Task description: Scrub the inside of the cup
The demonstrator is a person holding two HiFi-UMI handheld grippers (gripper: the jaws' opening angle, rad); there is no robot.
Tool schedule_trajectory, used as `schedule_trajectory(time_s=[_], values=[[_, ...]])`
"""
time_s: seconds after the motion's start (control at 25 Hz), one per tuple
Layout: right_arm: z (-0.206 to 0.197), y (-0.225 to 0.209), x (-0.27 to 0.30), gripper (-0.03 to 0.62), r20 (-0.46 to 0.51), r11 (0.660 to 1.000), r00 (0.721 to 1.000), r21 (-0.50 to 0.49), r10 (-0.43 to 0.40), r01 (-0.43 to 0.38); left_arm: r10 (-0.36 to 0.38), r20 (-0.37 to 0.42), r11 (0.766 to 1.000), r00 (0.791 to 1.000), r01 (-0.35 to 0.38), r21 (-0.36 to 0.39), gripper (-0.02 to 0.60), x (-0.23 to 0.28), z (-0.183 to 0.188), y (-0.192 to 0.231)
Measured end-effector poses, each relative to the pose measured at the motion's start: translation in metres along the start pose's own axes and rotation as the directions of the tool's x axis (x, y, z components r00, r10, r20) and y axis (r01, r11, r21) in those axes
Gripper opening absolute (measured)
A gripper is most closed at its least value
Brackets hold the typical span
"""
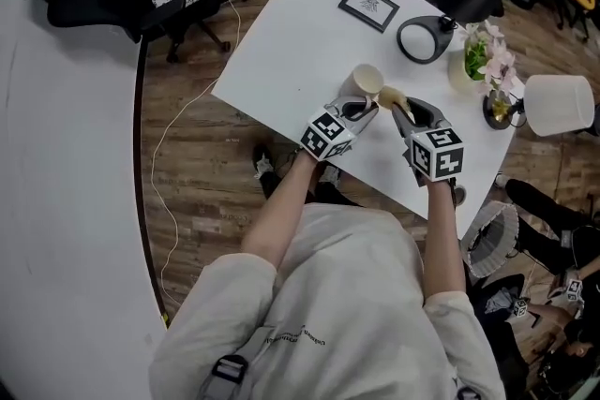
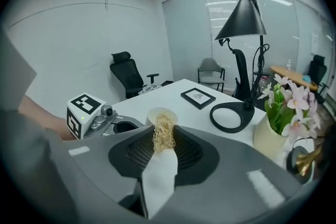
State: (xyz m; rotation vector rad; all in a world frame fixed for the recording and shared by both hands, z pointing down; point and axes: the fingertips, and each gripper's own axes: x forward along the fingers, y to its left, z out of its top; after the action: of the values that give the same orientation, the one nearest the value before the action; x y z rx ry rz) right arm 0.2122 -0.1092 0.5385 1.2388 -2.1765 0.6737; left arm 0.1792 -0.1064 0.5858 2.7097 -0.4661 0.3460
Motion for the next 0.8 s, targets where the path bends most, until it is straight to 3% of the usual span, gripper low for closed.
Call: schedule_trajectory(time_s=[0.4,0.6,0.72,0.8], values=[[0.001,0.024,0.008,0.123,-0.038,0.99,0.999,-0.142,-0.023,0.018,0.177,-0.012,0.984,0.984,-0.177,0.013,0.015,-0.025,-0.015,0.014],[-0.001,0.036,0.012,0.123,-0.019,0.996,0.999,-0.079,0.029,-0.03,0.197,-0.006,0.98,0.98,-0.197,0.002,0.083,-0.035,-0.017,0.01],[-0.003,0.039,0.009,0.123,0.017,0.997,0.997,-0.039,0.069,-0.068,0.175,-0.005,0.983,0.985,-0.175,0.056,0.141,-0.034,-0.024,0.002],[-0.009,0.037,0.005,0.123,0.017,0.997,0.997,-0.034,0.07,-0.07,0.133,-0.003,0.985,0.991,-0.132,0.108,0.147,-0.028,-0.029,-0.006]])
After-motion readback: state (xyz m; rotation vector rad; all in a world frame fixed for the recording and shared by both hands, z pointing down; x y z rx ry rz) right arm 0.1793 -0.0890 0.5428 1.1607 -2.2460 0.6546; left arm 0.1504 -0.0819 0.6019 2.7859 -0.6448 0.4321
